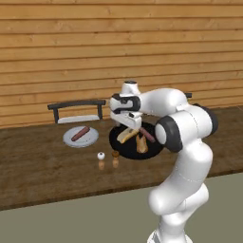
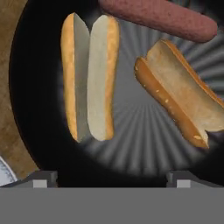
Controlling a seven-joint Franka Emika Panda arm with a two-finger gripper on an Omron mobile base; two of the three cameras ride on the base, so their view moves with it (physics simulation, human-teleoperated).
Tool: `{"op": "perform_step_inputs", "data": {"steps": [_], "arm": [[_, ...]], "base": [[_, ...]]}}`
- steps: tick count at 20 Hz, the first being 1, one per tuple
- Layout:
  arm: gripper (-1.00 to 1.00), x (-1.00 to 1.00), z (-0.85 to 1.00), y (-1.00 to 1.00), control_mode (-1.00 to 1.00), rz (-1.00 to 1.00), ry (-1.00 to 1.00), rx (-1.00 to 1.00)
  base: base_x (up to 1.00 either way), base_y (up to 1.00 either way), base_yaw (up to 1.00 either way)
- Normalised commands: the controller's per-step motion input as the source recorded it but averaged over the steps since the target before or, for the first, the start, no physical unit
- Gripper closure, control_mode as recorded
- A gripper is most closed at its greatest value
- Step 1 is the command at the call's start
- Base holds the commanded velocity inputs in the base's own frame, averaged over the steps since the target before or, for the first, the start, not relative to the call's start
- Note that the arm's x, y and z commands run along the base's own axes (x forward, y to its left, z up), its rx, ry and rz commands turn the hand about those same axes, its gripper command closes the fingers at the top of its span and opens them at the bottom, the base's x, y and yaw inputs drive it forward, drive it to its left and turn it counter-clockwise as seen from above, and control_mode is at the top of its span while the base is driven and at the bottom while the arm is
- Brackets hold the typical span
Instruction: Place one bun and one sausage from the bowl on each plate.
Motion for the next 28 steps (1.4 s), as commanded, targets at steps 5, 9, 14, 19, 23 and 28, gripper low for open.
{"op": "perform_step_inputs", "data": {"steps": [5,9,14,19,23,28], "arm": [[-1.0,0.0,-0.38,-0.67,-1.0,0.0,0.13,0.0],[-1.0,0.13,-0.54,-0.28,-1.0,0.0,0.05,0.0],[-1.0,0.09,-0.11,0.03,-1.0,0.05,-0.1,0.06],[-1.0,0.19,-0.2,0.1,-1.0,0.03,-0.16,0.09],[-1.0,0.4,-0.26,0.25,-1.0,0.0,-0.06,0.03],[-1.0,0.34,-0.09,0.17,-1.0,0.0,0.0,0.01]], "base": [[0.0,0.0,0.0],[0.0,0.0,0.0],[0.0,0.0,0.0],[0.0,0.0,0.0],[0.0,0.0,0.0],[0.0,0.0,0.0]]}}
